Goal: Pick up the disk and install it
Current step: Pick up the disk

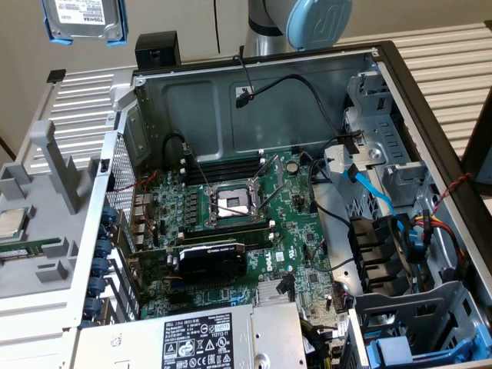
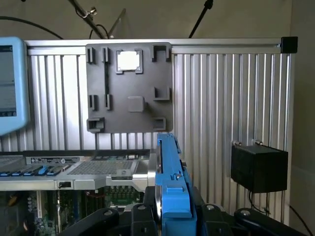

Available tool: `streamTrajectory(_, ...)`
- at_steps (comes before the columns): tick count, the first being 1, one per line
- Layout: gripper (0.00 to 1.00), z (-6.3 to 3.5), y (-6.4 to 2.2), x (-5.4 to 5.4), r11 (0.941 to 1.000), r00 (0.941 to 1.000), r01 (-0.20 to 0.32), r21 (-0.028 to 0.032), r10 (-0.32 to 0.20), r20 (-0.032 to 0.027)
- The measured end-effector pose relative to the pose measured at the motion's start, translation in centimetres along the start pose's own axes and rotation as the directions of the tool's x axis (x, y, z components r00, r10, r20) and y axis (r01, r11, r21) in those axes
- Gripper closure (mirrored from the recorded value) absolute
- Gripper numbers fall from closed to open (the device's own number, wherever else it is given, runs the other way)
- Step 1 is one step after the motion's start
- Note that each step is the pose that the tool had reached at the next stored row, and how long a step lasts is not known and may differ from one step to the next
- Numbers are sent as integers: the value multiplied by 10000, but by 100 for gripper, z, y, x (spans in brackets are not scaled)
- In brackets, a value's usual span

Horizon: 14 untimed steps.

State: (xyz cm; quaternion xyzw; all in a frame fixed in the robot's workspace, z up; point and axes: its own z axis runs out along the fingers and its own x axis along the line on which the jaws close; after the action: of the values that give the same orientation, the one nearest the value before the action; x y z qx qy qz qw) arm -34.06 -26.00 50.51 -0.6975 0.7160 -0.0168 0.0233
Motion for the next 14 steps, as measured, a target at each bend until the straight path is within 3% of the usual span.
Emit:
streamTrajectory(4, 63, -7, -97, 59, 10000, 10000, 0, -1, 0, -1)
streamTrajectory(14, 63, -25, -222, 252, 10000, 10000, 0, 1, 0, -1)
